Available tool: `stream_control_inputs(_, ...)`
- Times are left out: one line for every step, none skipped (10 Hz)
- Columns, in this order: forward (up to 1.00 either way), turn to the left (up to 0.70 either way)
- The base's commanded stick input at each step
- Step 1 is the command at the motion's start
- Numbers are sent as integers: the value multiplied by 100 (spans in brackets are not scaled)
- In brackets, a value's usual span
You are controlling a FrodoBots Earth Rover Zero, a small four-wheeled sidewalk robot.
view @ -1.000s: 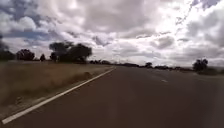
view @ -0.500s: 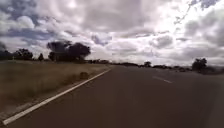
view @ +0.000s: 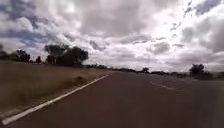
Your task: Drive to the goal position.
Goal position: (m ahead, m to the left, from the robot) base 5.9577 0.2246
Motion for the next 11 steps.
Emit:
stream_control_inputs(70,0)
stream_control_inputs(70,0)
stream_control_inputs(70,-6)
stream_control_inputs(70,-14)
stream_control_inputs(70,-22)
stream_control_inputs(70,-30)
stream_control_inputs(70,-35)
stream_control_inputs(70,-35)
stream_control_inputs(70,-35)
stream_control_inputs(70,-35)
stream_control_inputs(70,-35)
